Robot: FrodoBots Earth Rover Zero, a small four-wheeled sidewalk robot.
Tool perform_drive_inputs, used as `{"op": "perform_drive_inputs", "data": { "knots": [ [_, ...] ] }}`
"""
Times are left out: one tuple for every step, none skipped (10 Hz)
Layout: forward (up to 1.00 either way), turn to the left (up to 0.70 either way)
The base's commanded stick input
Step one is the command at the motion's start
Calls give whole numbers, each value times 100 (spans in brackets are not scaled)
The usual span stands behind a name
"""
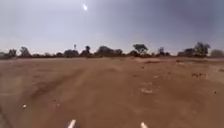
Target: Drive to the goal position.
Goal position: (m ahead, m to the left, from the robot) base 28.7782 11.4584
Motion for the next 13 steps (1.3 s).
{"op": "perform_drive_inputs", "data": {
  "knots": [
    [70, 0],
    [70, 0],
    [70, 0],
    [70, 0],
    [70, 0],
    [70, 0],
    [70, 0],
    [70, 0],
    [70, 0],
    [70, 0],
    [70, 0],
    [70, 0],
    [70, 0]
  ]
}}
